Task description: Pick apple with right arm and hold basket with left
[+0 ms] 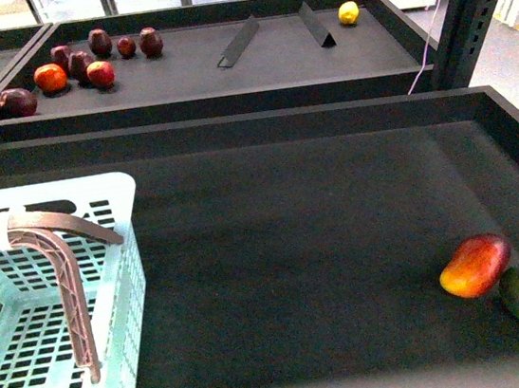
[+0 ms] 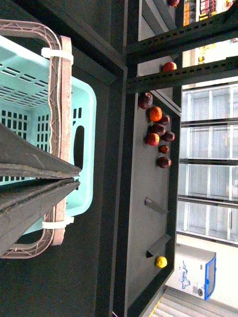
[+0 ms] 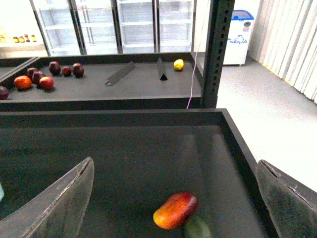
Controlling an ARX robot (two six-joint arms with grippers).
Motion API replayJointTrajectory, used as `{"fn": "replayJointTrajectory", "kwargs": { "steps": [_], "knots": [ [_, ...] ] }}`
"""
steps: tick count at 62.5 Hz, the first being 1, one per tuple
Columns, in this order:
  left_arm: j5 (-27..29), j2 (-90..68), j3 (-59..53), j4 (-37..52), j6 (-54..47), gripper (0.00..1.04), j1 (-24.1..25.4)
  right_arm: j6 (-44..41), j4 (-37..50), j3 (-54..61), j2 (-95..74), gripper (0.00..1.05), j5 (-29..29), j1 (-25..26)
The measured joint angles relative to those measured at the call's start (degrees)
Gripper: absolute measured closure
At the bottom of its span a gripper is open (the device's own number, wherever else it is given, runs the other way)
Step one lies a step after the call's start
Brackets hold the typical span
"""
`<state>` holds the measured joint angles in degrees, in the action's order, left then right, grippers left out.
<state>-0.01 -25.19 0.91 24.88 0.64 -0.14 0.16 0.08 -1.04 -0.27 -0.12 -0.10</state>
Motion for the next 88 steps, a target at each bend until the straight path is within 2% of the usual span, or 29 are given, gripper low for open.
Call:
{"fn": "replayJointTrajectory", "kwargs": {
  "steps": [44,46,49,88],
  "knots": [
    [0.0,15.4,0.0,-15.0,0.0,1.02,0.0,0.0,0.0,0.0,0.0,0.09,0.0,0.0],
    [0.0,19.9,0.0,-21.5,0.0,1.02,0.0,0.0,0.0,0.0,0.0,0.09,0.0,0.0],
    [0.0,23.2,0.0,-24.2,0.0,1.02,0.0,0.0,0.0,0.0,0.0,0.09,0.0,0.0],
    [0.0,24.8,0.0,-24.8,0.0,1.02,0.0,0.0,0.0,0.0,0.0,0.09,0.0,0.0]
  ]
}}
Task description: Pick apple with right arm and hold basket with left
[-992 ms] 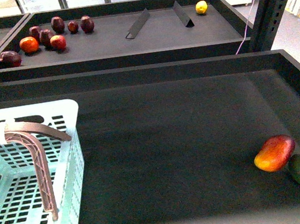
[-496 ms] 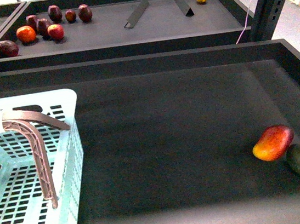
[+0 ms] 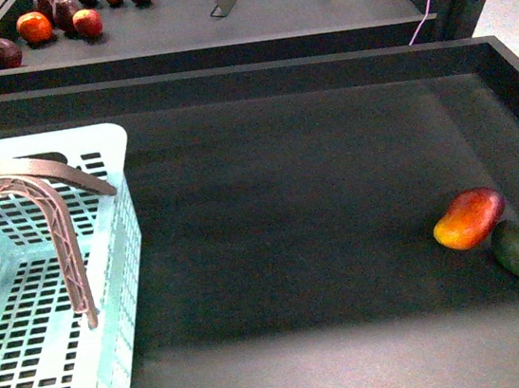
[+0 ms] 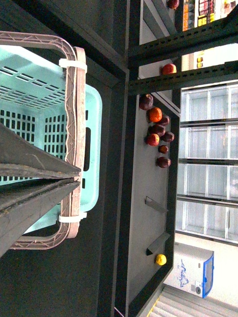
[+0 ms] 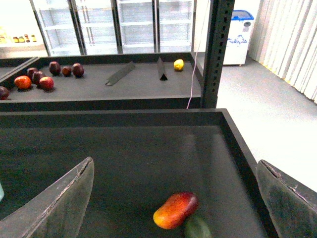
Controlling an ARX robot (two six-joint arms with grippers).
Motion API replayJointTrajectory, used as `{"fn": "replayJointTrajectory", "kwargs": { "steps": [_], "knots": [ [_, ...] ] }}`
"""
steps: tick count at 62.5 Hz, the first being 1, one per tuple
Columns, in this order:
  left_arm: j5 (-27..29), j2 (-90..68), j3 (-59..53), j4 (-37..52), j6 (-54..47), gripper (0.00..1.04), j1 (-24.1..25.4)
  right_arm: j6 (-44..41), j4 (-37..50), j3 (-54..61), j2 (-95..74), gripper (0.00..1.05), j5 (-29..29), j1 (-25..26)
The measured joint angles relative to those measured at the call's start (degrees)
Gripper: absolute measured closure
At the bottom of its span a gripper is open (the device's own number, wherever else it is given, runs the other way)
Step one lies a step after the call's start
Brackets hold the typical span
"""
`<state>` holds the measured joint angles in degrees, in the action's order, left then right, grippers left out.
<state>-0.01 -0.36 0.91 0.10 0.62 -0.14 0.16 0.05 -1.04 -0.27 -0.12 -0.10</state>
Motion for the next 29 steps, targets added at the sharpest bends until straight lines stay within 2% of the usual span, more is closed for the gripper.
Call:
{"fn": "replayJointTrajectory", "kwargs": {
  "steps": [24,26,29],
  "knots": [
    [0.0,0.0,0.0,0.0,0.0,1.02,0.0,0.0,0.0,0.0,0.0,0.09,0.0,0.0],
    [0.0,0.0,0.0,0.0,0.0,0.99,0.0,0.0,0.0,0.0,0.0,0.09,0.0,0.0],
    [0.0,0.0,0.0,0.0,0.0,0.88,0.0,0.0,0.0,0.0,0.0,0.09,0.0,0.0]
  ]
}}
